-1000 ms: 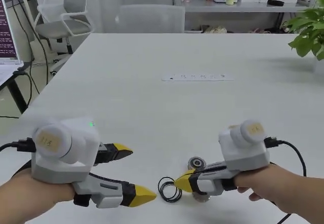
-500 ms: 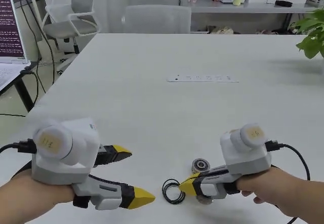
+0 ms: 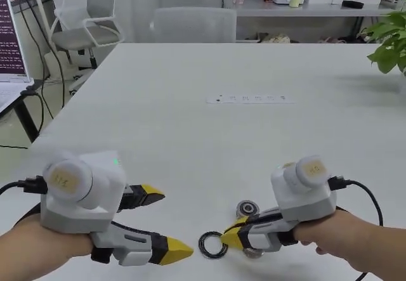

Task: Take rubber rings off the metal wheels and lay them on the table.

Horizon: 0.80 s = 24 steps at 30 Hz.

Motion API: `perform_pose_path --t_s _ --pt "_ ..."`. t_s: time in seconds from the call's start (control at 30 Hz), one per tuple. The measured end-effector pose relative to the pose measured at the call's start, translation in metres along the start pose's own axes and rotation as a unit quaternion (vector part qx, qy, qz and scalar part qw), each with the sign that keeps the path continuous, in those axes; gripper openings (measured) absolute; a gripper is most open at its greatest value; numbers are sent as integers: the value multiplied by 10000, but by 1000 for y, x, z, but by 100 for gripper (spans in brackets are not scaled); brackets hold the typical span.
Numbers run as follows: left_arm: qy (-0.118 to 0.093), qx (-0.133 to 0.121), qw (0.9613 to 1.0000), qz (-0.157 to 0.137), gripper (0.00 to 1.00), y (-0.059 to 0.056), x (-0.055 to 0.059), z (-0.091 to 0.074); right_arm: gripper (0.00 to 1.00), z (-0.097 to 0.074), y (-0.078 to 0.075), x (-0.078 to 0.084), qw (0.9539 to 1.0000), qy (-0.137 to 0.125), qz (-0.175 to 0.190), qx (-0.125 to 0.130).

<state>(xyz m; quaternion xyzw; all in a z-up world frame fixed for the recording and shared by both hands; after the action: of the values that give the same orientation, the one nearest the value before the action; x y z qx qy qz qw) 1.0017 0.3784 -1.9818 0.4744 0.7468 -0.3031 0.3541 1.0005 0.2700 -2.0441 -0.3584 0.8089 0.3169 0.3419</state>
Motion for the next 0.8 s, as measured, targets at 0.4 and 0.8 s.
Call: perform_pose_path --t_s 0.4,0.8 --pt "-12 70 10000 26 63 -6 -7 3 14 -21 -3 -14 9995 -278 -56 111" --pt "-69 91 9999 -45 64 -12 -12 5 26 -58 -7 -20 9974 -592 -174 383"
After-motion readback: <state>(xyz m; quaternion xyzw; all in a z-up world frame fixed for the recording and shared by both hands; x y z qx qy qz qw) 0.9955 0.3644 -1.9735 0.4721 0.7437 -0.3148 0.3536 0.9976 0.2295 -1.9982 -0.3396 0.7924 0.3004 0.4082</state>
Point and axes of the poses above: the centre of the closed fingertips' face, and the gripper's own axes: z roughly forward along the fingers, y roughly to its left, x roughly out of its underside, the point moved 3 cm from there along -z, roughly backward along the fingers, and after that the axes turned 7 degrees about -z, right-handed, at the moved point
